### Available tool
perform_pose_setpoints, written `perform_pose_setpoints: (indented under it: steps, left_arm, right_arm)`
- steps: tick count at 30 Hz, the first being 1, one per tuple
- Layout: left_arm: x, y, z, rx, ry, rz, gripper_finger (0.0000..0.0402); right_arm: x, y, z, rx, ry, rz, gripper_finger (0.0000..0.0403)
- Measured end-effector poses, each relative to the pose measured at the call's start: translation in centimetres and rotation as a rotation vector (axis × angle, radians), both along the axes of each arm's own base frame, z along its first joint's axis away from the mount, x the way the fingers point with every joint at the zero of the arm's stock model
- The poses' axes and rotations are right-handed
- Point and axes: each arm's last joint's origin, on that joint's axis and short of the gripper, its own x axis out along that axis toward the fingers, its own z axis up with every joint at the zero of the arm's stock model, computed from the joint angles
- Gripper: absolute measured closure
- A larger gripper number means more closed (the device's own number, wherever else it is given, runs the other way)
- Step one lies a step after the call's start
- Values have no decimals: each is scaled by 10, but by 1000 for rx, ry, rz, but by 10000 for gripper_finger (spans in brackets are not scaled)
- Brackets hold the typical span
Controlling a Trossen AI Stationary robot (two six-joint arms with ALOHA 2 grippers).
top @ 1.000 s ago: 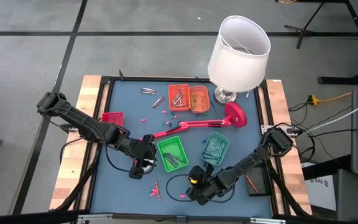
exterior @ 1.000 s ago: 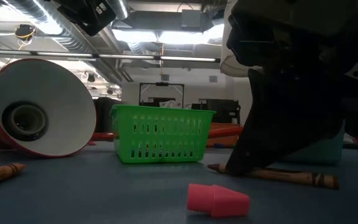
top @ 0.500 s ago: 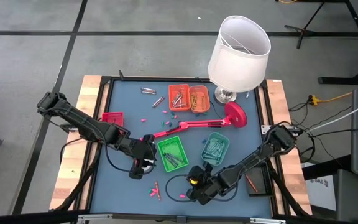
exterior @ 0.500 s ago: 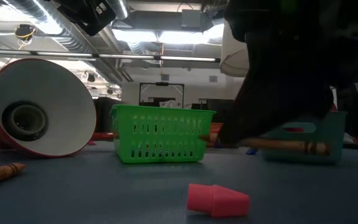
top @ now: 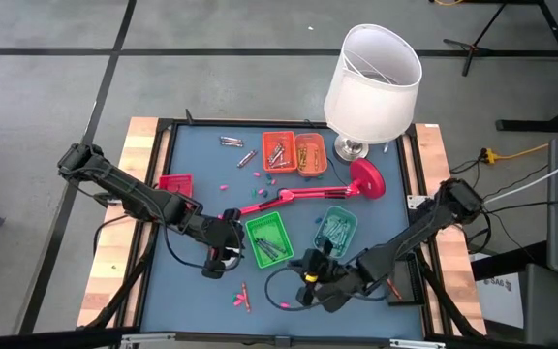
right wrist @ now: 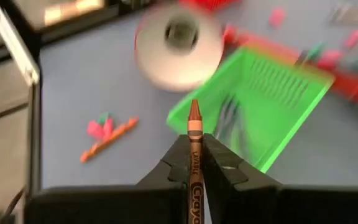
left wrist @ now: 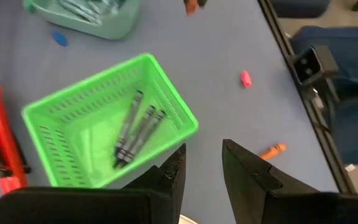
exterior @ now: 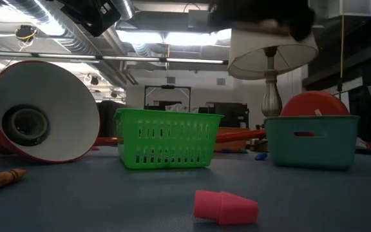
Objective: Sort crayons
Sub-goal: Put the brown crayon into the red bin
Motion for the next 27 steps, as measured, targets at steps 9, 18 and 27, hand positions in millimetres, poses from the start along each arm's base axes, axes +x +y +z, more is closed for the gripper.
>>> perform_pose_setpoints:
  steps: [9,18,27]
  left_arm:
    - [13,2,14,197,-253,80,313]
    - [25,-2,40,223,-549,54,313]
    - [27,-3,49,230,-646,48,313]
  right_arm:
    - [7,-20,58,-290,-240,-17,382]
    - [25,-38,90,-451,-415,120,381]
    - [30,-44,105,-520,-528,211,381]
